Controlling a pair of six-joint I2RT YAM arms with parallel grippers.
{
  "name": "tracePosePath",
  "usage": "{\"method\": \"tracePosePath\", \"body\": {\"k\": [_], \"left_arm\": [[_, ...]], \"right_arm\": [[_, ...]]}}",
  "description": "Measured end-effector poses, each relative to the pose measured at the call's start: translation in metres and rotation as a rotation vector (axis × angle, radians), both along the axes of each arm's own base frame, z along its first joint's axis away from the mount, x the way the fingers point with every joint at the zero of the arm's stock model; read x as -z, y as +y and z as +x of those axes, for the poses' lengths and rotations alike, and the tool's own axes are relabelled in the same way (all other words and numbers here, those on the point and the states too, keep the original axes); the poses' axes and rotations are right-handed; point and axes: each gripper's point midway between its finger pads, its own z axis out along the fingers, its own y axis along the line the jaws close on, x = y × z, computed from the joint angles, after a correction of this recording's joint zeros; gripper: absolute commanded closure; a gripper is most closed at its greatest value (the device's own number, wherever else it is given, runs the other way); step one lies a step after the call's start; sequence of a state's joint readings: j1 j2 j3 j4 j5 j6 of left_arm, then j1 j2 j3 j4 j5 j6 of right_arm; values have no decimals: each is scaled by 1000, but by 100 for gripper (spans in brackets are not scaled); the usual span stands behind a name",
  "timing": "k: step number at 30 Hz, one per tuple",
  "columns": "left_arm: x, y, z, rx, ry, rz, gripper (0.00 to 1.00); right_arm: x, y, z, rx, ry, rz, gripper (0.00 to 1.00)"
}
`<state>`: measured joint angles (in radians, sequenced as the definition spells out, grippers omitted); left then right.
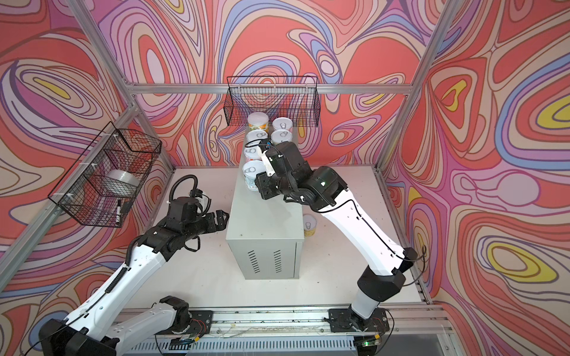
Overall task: Place and organize the canned foods onto the counter
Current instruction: 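Open the right gripper and withdraw it toward the floor beside the cabinet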
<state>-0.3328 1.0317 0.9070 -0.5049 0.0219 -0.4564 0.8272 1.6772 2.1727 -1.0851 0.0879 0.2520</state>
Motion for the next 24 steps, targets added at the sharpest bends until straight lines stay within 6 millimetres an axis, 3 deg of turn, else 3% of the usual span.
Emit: {"method": "tracePosePath", "body": {"k": [5,10,12,15,19,21,24], "left_arm": [[0,0,0,0,0,0,6],[0,0,0,-1,0,0,6],[0,0,0,0,1,0,5],[2,-1,0,3,8,-2,3],[17,-4,-2,10,52,-15,0],[34,-7,-6,16,99,-21,0],[60,-12,-13,29,179,-22,0]], "right_arm": [[0,-1,1,5,-3,-1,57],[-15,-21,1,80,-57,-8,38],[-27,-43,-2,137,-95,-6,34],[-38,-99,-6,262,-121,18,32],[-25,-186,-1,497,-111,46,29],[-8,-203,-2,543,-74,49,28],[23,-209,4,567,-5,42,28]]}}
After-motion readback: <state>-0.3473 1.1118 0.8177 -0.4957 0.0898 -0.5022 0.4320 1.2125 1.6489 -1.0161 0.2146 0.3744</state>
